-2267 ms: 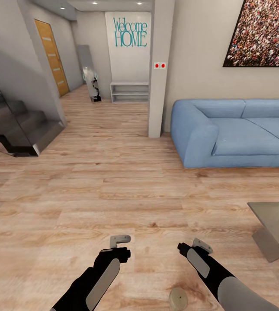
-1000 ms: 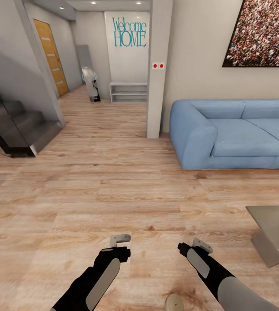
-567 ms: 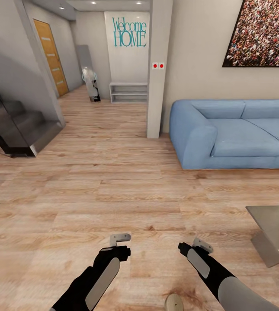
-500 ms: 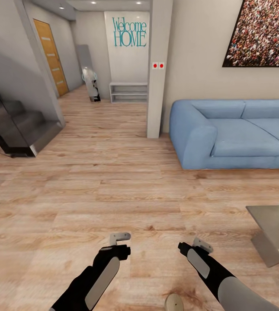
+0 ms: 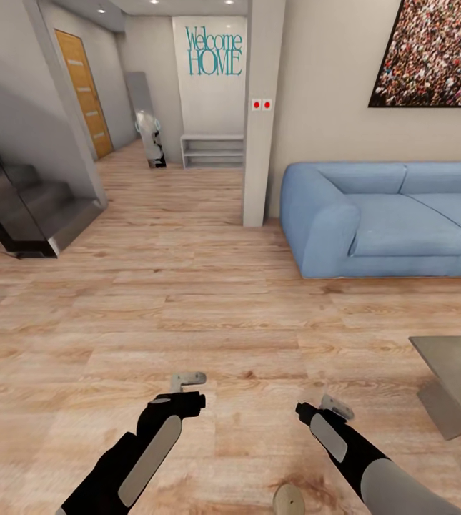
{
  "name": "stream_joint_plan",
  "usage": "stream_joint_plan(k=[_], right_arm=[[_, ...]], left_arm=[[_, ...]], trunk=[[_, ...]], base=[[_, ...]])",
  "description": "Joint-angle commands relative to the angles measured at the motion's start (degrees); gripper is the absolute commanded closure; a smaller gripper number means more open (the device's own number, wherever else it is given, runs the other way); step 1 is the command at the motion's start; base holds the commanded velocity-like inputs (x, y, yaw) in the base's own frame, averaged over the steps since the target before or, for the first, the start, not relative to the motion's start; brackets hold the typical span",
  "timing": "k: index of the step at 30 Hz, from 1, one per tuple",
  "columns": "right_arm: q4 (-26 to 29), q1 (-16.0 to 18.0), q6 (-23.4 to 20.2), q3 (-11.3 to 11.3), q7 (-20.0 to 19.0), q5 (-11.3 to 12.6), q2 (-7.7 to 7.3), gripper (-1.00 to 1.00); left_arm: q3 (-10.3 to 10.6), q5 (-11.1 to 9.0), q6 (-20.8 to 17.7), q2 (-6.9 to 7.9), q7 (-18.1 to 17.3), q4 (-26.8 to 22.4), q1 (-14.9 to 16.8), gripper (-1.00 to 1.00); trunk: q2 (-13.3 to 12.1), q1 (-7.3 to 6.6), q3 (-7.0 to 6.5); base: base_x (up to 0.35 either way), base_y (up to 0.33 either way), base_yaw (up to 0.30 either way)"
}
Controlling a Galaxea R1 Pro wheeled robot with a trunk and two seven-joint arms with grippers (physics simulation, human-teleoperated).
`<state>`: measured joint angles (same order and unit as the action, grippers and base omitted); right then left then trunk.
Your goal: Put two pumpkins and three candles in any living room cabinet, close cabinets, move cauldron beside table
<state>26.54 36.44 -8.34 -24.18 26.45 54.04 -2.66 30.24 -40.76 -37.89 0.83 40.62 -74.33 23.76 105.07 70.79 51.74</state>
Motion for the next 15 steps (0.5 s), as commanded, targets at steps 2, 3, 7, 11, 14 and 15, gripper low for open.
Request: stream_joint_plan(k=[2,3,7,11,14,15], right_arm=[[-1.67,0.04,-0.29,-0.44,0.44,0.06,0.04,-1.00],[-1.97,0.04,-0.29,-0.44,0.44,0.05,0.04,-1.00],[-3.05,0.04,-0.28,-0.43,0.44,0.02,-0.02,-1.00],[-3.28,0.04,-0.33,-0.43,0.44,0.06,-0.05,-1.00],[-3.26,0.04,-0.38,-0.43,0.44,0.05,-0.06,-1.00],[-3.24,0.04,-0.46,-0.43,0.44,0.07,-0.09,-1.00]], left_arm=[[0.17,-0.59,-0.11,0.05,0.60,-0.15,0.06,-1.00],[0.17,-0.63,-0.13,0.05,0.60,-0.17,0.06,-1.00],[0.14,-0.71,-0.20,0.02,0.60,-0.19,0.06,-1.00],[0.12,-1.03,-0.30,0.04,0.60,-0.14,0.06,-1.00],[0.15,-1.22,-0.33,0.05,0.60,-0.12,0.06,-1.00],[0.16,-1.30,-0.33,0.05,0.60,-0.12,0.06,-1.00]], trunk=[[0.84,0.44,0.41],[1.24,0.66,0.59],[2.85,1.54,1.31],[4.45,2.42,2.03],[5.65,3.08,2.57],[6.06,3.30,2.75]], base=[[0.000,0.000,0.000],[0.000,0.000,0.000],[0.000,0.000,0.000],[0.000,0.000,0.000],[0.000,0.000,0.000],[0.000,0.000,0.000]])
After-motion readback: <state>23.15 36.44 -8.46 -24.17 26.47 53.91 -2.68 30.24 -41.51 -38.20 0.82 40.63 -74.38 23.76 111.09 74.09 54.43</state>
